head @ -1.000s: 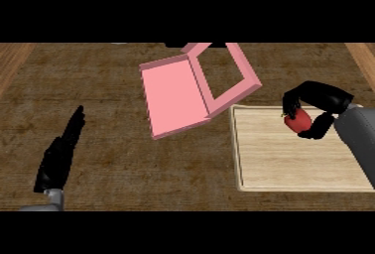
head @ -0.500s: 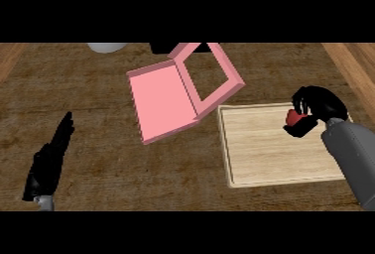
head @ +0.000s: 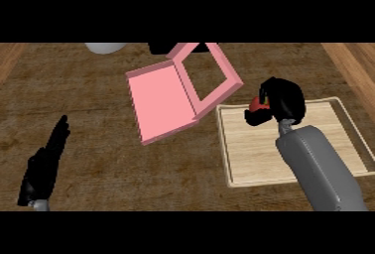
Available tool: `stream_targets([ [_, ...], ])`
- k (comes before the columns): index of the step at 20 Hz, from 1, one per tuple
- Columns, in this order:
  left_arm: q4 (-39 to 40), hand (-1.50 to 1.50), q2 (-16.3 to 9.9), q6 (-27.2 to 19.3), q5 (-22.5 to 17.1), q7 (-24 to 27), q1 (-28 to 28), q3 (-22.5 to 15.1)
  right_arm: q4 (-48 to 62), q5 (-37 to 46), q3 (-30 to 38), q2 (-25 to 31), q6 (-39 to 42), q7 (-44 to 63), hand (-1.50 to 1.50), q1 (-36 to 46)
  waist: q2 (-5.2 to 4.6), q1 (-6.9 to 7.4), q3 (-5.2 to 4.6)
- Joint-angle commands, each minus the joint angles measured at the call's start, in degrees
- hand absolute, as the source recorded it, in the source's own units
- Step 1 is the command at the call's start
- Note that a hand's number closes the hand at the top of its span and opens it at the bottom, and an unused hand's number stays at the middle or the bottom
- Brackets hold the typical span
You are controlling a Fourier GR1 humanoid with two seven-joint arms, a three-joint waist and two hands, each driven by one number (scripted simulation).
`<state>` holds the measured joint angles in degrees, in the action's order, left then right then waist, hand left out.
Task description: Pick the bell pepper from the tray and place it in the cardboard box
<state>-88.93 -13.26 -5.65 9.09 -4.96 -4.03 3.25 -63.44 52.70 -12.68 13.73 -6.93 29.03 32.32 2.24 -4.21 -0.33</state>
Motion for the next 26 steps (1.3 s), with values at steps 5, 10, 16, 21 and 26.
stream_targets([
  [5,-1.1,0.0,0.9,0.2,0.5,-1.2,1.7,-1.4,-29.0,1.1,-5.1,-8.6,-0.4,10.8,1.5,-1.0,-1.15,1.68,0.28],
  [10,-2.5,0.0,1.3,0.8,0.2,-1.8,2.6,-1.6,-39.9,5.9,-9.8,-12.3,6.8,20.4,1.5,1.6,-1.83,3.77,0.3],
  [16,0.4,0.0,2.3,1.4,1.1,1.5,2.7,-2.0,-25.8,1.8,-4.2,-13.7,7.8,24.1,1.5,18.5,-2.26,4.87,0.29],
  [21,-4.4,0.0,0.0,4.9,-1.6,-1.5,1.9,-0.2,-12.6,-0.8,-2.2,-13.7,2.8,22.7,1.5,24.4,-2.34,5.46,0.31],
  [26,-1.2,0.0,1.9,3.3,1.2,-0.7,4.1,-2.4,5.2,-5.8,-6.0,-13.7,-7.0,22.5,1.5,32.7,-2.72,6.61,0.27],
])
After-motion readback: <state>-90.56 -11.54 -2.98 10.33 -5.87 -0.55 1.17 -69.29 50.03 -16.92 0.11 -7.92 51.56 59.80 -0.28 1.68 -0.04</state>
